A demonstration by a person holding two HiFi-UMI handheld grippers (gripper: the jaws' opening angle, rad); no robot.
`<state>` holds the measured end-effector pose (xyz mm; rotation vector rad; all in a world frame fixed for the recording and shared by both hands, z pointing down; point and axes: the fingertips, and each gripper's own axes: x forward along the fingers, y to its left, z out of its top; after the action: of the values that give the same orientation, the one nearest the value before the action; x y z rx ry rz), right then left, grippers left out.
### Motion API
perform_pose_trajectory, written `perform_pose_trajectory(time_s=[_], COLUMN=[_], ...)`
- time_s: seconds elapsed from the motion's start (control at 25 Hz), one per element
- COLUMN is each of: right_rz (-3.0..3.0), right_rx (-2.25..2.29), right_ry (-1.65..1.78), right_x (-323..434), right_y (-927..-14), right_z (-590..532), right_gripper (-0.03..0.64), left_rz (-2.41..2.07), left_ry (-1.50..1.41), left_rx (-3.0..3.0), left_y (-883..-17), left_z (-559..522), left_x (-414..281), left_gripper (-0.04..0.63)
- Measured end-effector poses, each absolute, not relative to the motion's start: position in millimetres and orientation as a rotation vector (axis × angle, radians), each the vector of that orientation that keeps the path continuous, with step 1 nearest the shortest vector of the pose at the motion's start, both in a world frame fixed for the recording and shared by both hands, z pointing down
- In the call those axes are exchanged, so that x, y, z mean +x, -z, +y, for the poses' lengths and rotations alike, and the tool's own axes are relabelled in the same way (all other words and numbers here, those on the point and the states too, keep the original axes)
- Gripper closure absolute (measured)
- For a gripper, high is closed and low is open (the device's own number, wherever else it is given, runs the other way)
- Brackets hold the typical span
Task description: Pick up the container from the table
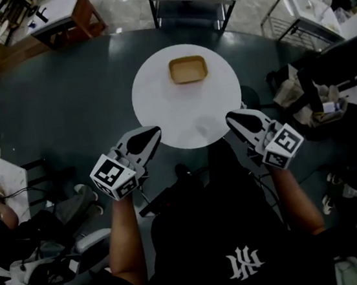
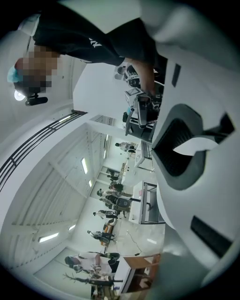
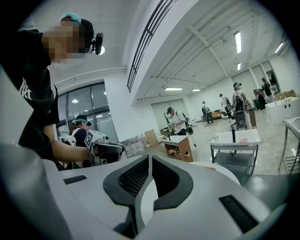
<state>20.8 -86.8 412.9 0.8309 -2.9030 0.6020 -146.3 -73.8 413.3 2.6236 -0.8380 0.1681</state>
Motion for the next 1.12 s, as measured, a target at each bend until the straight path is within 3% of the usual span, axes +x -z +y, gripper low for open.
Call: perform_pose_trajectory(time_s=[0.52, 1.12], right_rz=[-2.968, -2.903], right_rx=[0.478, 0.43], right_ry=[-0.566, -0.711], right_x=[28.0, 79.4], right_y=[-416.6, -452.0], right_z=[-210.2, -300.0], right_gripper=[0.569, 0.569], left_rz=[-1.177, -1.201], left_ry=[-0.122, -0.231], left_rx=[2.444, 2.27], left_y=[-400.5, -427.6], left_z=[-149.2, -219.0], left_x=[-139.2, -98.1], left_gripper=[0.592, 0.591])
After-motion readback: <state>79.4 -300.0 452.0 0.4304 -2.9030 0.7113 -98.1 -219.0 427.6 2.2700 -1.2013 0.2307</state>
